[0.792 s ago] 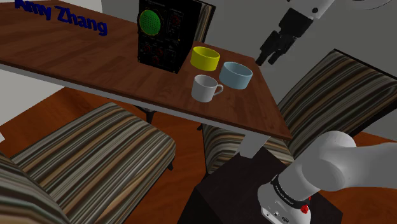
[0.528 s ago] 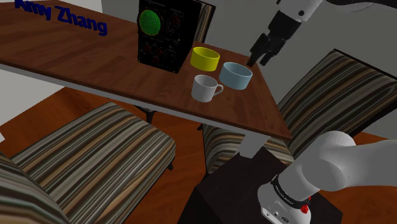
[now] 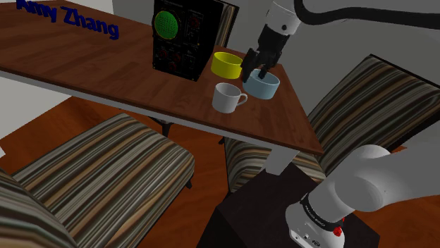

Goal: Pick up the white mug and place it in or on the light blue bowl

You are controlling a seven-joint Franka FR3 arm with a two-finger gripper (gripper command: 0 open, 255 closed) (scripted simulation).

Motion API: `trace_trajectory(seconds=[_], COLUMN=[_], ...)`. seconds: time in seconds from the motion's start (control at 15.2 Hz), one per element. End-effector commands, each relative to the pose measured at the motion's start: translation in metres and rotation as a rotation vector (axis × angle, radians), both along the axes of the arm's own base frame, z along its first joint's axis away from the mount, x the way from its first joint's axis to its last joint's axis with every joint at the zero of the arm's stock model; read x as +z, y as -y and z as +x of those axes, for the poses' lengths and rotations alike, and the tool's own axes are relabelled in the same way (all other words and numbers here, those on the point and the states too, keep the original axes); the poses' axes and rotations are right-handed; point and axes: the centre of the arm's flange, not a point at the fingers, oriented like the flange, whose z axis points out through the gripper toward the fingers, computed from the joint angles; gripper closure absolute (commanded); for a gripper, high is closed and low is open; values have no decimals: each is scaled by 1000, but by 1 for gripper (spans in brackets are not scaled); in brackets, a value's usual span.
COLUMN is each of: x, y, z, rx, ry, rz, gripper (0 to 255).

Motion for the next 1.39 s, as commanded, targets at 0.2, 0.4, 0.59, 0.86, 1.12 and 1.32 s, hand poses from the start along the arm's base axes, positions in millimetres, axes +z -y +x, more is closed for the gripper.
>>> trace_trajectory(seconds=[0.2,0.4,0.59,0.86,1.12,1.32], x=[-43,-67,-85,-106,-115,-115], y=[-35,-55,-61,-60,-60,-60], z=[48,76,86,88,89,89], rx=[-3,-5,-5,-5,-5,-5], ry=[-21,-33,-37,-37,-37,-37], rz=[-23,-37,-42,-42,-42,-42], gripper=[0,0,0,0,0,0])
